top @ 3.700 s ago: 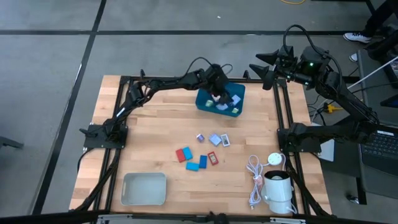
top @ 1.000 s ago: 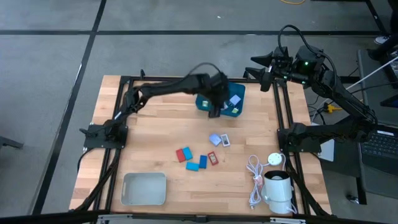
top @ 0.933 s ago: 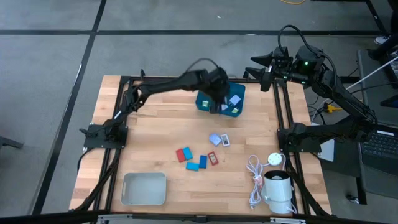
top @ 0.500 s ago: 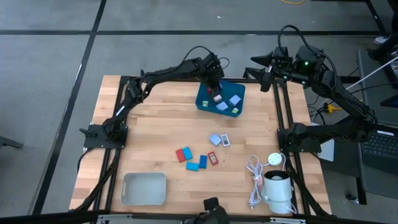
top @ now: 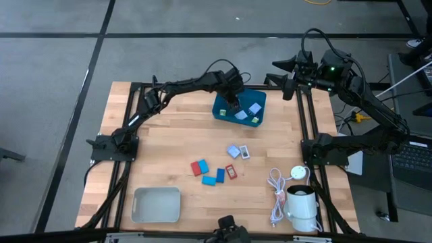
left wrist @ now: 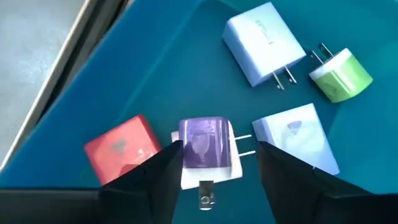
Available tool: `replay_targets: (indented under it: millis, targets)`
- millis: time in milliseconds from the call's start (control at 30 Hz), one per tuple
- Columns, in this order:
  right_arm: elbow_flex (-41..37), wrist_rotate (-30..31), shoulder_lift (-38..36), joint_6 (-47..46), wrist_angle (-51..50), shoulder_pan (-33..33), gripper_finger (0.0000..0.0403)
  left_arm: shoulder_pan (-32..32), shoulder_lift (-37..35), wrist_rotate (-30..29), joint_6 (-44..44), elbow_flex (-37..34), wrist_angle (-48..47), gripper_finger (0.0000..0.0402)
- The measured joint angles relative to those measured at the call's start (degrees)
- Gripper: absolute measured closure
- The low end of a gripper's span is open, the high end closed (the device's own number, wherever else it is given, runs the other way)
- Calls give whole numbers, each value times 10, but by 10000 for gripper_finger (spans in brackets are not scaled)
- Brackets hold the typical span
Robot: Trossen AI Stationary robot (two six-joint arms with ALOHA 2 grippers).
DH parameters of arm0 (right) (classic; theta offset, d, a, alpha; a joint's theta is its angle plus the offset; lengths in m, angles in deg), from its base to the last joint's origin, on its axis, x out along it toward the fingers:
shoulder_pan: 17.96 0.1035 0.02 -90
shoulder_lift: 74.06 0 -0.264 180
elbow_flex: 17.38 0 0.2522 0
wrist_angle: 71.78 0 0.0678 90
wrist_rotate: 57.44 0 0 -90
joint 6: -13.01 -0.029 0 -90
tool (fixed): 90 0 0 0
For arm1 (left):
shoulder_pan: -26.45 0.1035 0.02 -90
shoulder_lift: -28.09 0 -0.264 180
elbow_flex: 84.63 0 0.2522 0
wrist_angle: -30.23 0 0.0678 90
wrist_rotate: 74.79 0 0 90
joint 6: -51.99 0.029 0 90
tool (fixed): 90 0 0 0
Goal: Pick & Place Office items
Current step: Put the purple charger adapter into the blue bin, then put the light blue charger adapter into the blue bin
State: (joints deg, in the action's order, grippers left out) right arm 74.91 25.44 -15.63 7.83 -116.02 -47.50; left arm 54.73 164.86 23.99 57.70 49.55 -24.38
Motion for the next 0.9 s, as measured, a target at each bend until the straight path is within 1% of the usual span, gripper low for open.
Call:
replay_targets:
  millis: [167, 267, 333, 400, 533, 633, 733, 900]
  targets:
    - [0, 0, 0, 1, 0, 0, 105, 0, 0, 2, -7, 0, 2, 182]
    - [0, 1, 0, 8, 3, 0, 105, -1, -7, 46, -4, 11, 0, 172]
    - [0, 1, 0, 12, 16, 0, 105, -7, -20, 80, 16, 30, 2, 168]
    - [0, 1, 0, 15, 30, 0, 105, -16, -35, 93, 42, 53, 5, 164]
    - [0, 0, 0, 17, 43, 0, 105, -34, -46, 91, 91, 94, -22, 153]
    - [0, 0, 0, 18, 43, 0, 105, -40, -46, 74, 113, 109, -41, 143]
    - [0, 0, 0, 18, 43, 0, 105, -53, -47, 61, 155, 132, -99, 138]
    - [0, 0, 0, 16, 43, 0, 105, -95, -48, 58, 276, 132, -228, 137]
